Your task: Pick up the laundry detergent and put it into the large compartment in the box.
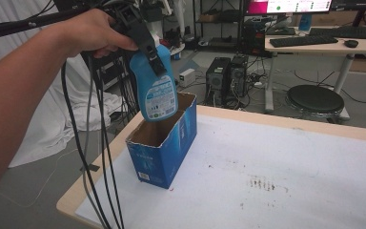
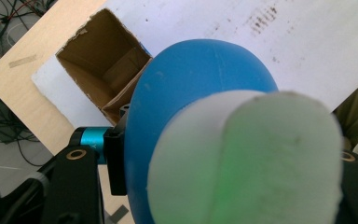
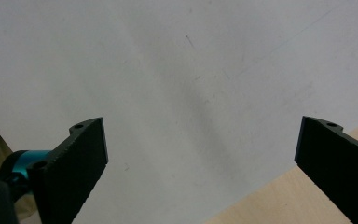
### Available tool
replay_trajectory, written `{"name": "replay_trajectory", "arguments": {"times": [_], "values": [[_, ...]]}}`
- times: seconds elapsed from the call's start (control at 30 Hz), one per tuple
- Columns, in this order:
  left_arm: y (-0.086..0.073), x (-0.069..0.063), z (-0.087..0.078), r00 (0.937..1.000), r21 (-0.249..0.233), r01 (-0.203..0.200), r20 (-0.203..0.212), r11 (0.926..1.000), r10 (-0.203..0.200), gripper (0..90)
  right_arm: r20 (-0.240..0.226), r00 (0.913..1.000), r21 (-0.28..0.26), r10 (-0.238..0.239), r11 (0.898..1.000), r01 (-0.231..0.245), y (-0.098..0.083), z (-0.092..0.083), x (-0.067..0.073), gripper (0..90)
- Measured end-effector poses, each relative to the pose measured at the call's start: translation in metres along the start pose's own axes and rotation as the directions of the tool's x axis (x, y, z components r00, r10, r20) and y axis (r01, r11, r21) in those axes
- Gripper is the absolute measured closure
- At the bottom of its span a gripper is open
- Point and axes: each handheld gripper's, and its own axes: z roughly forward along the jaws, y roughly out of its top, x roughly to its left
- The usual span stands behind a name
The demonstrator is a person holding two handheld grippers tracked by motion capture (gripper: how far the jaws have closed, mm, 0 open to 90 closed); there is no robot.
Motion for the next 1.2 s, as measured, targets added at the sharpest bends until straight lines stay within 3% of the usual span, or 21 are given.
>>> {"name": "replay_trajectory", "arguments": {"times": [0.27,0.4,0.43,0.57,0.8,0.9,0.93,1.2], "values": [[-0.004,0.009,0.013,0.9993,0.016,-0.037,-0.009,0.9992,0.037,38.1,-0.001,0.9999,0.001,0.013,1.000,-0.013,0.000,0.001,-0.001,1.5],[-0.008,0.012,0.023,0.9994,0.021,-0.035,-0.003,0.9992,0.035,38.1,0.001,1.0000,0.002,0.010,1.000,-0.010,0.001,0.001,-0.002,1.5],[-0.011,0.014,0.036,0.9993,0.040,-0.038,0.003,0.9985,0.038,38.1,0.001,0.9998,0.002,0.022,1.000,-0.022,0.002,0.001,-0.001,1.5],[-0.015,0.018,0.048,0.9991,0.054,-0.042,0.005,0.9977,0.041,38.1,0.004,1.0000,0.006,0.006,1.000,-0.006,0.002,0.001,-0.001,1.4],[-0.025,0.025,0.080,0.9978,0.078,-0.065,0.020,0.9948,0.064,38.1,0.004,0.9995,0.000,0.030,1.000,-0.030,0.000,0.000,-0.001,1.4],[-0.026,0.025,0.084,0.9977,0.081,-0.066,0.021,0.9945,0.065,38.1,0.005,0.9996,-0.001,0.028,1.000,-0.028,0.000,0.000,-0.002,1.4],[-0.028,0.024,0.097,0.9972,0.097,-0.073,0.023,0.9927,0.071,38.1,0.004,0.9997,-0.001,0.022,1.000,-0.022,0.001,0.000,-0.002,1.5],[-0.035,0.022,0.126,0.9952,0.127,-0.095,0.038,0.9874,0.091,38.1,0.002,1.0000,0.011,0.009,1.000,-0.009,0.004,0.003,-0.001,1.4]]}}
